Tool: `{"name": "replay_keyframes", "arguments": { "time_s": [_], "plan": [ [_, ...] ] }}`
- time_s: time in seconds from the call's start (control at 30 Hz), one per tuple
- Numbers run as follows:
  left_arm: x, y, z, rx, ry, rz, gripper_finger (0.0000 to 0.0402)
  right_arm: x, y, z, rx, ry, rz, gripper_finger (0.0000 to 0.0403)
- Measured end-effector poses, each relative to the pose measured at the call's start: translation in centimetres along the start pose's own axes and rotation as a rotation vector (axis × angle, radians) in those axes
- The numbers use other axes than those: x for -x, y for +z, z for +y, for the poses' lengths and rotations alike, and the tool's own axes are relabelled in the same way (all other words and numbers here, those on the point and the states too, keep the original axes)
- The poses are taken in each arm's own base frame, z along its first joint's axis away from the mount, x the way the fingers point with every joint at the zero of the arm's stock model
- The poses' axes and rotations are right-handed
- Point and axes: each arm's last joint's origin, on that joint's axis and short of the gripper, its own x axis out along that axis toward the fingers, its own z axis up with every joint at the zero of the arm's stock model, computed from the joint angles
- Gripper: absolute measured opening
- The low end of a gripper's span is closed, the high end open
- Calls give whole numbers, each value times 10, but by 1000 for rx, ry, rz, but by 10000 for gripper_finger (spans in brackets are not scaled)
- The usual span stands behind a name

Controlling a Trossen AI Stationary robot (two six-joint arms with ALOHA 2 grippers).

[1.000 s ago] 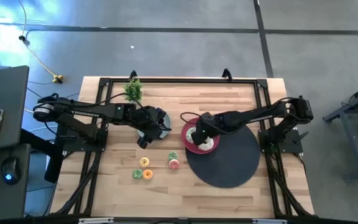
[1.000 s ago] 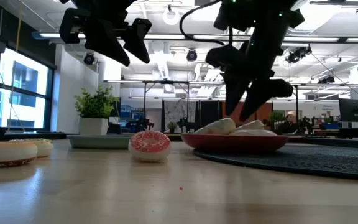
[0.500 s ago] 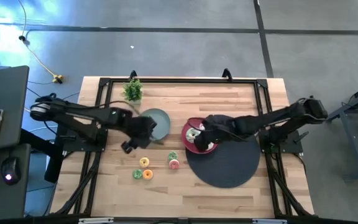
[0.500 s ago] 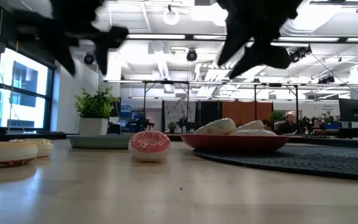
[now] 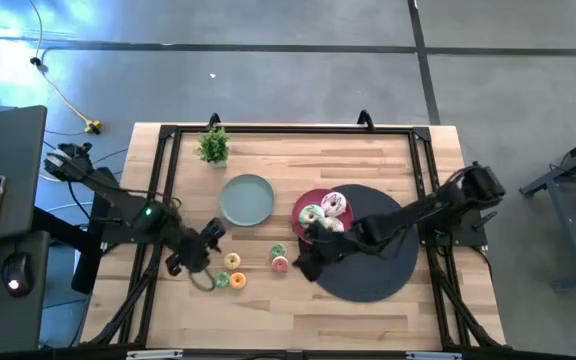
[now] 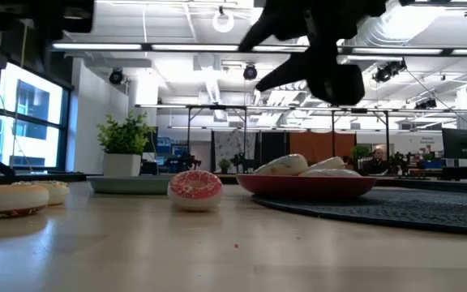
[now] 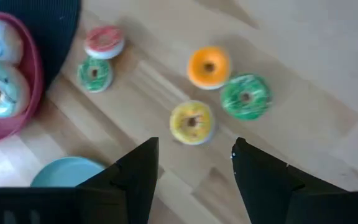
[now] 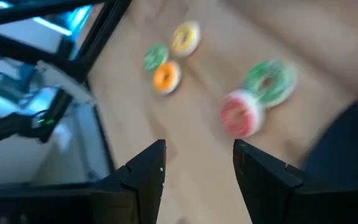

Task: Pick & Place donuts
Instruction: Put the small red donut on the blue plate

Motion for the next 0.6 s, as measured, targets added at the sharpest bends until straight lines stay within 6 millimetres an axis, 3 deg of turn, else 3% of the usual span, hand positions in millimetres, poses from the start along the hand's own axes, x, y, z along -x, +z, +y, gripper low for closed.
{"name": "replay_keyframes", "arguments": {
  "time_s": [0.27,0.43,0.6],
  "plan": [
    [2,9,-17,0,154,-1,193,-36,-19,-15,-123,-31,23,177],
    [3,9,-19,44,129,-10,192,-35,-19,-5,-104,50,-18,177],
    [5,7,-24,69,107,9,192,-31,-26,14,-28,-4,27,174]
  ]
}}
